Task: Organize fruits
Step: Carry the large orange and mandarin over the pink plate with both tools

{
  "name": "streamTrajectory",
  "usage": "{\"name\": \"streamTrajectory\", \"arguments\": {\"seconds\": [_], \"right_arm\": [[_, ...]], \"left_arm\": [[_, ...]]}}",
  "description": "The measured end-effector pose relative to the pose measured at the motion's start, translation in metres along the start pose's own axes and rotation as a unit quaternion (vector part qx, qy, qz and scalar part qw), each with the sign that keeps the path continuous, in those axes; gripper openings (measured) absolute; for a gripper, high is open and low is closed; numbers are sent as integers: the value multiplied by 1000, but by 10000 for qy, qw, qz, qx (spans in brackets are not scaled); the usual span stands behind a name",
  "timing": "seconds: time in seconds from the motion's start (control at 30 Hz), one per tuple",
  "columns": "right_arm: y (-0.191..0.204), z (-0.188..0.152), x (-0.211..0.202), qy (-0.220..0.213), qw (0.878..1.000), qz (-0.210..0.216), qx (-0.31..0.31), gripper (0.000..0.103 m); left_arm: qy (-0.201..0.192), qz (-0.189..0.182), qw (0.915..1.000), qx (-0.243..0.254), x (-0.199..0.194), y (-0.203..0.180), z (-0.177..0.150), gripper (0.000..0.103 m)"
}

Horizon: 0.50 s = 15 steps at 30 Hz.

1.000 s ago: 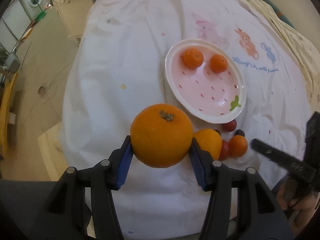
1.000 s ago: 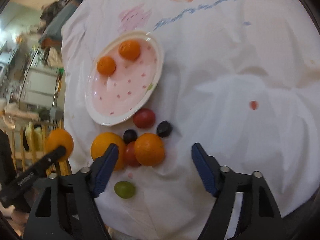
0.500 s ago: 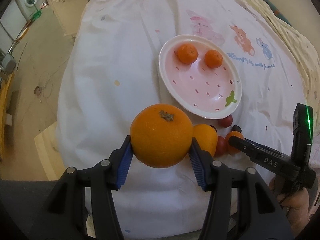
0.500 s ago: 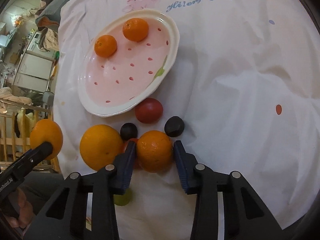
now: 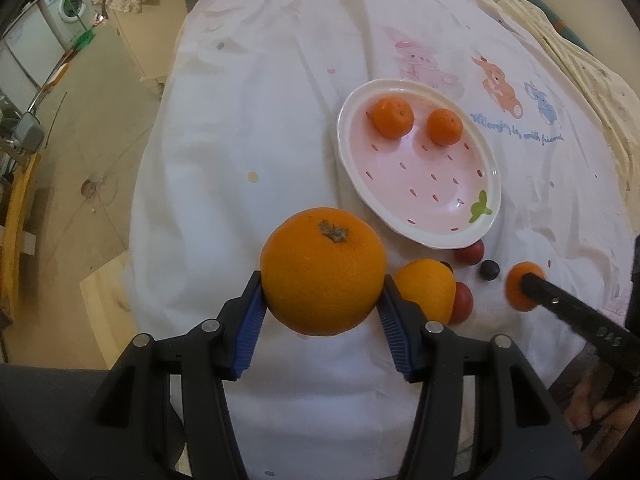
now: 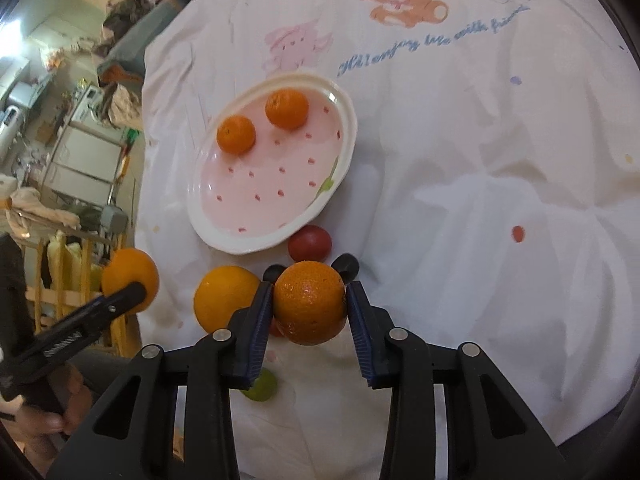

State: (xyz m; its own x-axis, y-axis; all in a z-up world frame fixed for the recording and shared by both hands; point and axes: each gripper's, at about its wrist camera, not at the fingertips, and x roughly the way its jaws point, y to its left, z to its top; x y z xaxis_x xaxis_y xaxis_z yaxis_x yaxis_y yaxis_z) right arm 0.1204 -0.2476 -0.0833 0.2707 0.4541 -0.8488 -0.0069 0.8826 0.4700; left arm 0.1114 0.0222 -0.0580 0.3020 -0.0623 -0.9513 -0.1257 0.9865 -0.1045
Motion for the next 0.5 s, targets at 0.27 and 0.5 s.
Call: {"name": "streamTrajectory", "arguments": {"seconds": [0.27,0.5], "right_arm": [[-1,12,-43,-764,9969,196,54,39],[16,30,-78,-1458,9879,406,-337,39]], "left_arm": [[-358,48,9993,32,-13,0,4,50],[-612,16,9981,91,-30,-5,16,50]]}}
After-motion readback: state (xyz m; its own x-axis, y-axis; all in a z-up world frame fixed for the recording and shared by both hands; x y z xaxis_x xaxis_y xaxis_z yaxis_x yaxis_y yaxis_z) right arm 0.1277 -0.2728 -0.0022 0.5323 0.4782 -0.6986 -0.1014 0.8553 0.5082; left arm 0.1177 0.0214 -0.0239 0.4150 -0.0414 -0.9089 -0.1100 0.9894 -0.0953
